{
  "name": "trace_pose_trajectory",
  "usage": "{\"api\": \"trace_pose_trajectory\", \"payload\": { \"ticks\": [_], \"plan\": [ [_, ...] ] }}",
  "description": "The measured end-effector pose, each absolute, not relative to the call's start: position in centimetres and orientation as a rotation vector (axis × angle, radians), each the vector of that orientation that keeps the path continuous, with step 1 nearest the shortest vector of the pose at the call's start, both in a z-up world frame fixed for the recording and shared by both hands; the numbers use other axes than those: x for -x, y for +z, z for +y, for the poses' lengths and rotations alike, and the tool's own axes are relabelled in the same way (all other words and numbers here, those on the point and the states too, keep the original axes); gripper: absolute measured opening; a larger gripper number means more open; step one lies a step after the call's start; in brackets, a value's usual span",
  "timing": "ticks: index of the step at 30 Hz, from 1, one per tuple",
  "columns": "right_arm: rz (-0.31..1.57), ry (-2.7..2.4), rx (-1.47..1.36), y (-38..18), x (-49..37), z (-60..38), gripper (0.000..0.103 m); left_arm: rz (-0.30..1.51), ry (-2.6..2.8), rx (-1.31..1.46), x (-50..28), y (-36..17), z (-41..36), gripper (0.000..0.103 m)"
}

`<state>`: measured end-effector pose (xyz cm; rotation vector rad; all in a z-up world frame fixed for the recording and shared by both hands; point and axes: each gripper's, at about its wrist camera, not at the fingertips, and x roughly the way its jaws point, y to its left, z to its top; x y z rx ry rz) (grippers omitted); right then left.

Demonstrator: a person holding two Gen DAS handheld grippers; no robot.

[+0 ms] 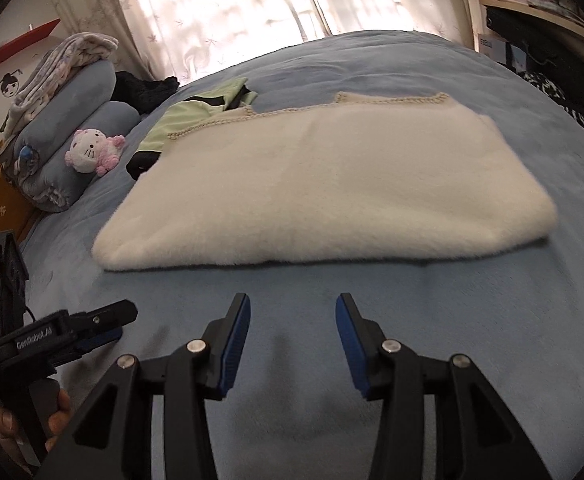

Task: Fold large clothes

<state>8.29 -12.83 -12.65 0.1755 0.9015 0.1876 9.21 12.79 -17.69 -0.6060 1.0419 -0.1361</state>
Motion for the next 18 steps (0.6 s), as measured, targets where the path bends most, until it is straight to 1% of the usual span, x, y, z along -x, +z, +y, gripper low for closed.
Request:
{"api": "trace_pose_trajectory", "payload": {
  "ticks": [4,11,14,15,16,17,18],
  "plan": [
    [0.880,0.190,-0.113,-12.9,-10.1,-11.4,0.044,0.996,-0.129,0.677,-12.0,-18.7,14.2,0.081],
    [0.797,0.220,-0.048,-11.6,-14.4,-9.7,0.044,0.942,-0.067,0.751,-18.4,-20.2,16.0,0.081],
    [0.763,0.223,-0.019,-11.2,-16.8,-8.9,0.044,0.890,-0.024,0.784,-21.2,-20.4,16.4,0.080],
    [0.752,0.218,-0.009,-11.1,-17.4,-8.6,0.042,0.858,-0.002,0.793,-21.8,-20.2,16.8,0.079],
    [0.742,0.213,0.005,-11.1,-18.1,-8.4,0.040,0.830,0.018,0.799,-22.1,-20.1,17.1,0.078],
    [0.733,0.207,0.028,-11.1,-19.0,-8.0,0.032,0.802,0.043,0.795,-22.3,-19.9,17.1,0.069],
    [0.730,0.200,0.050,-11.2,-19.7,-7.6,0.025,0.773,0.079,0.765,-22.1,-19.6,16.9,0.054]
  ]
}}
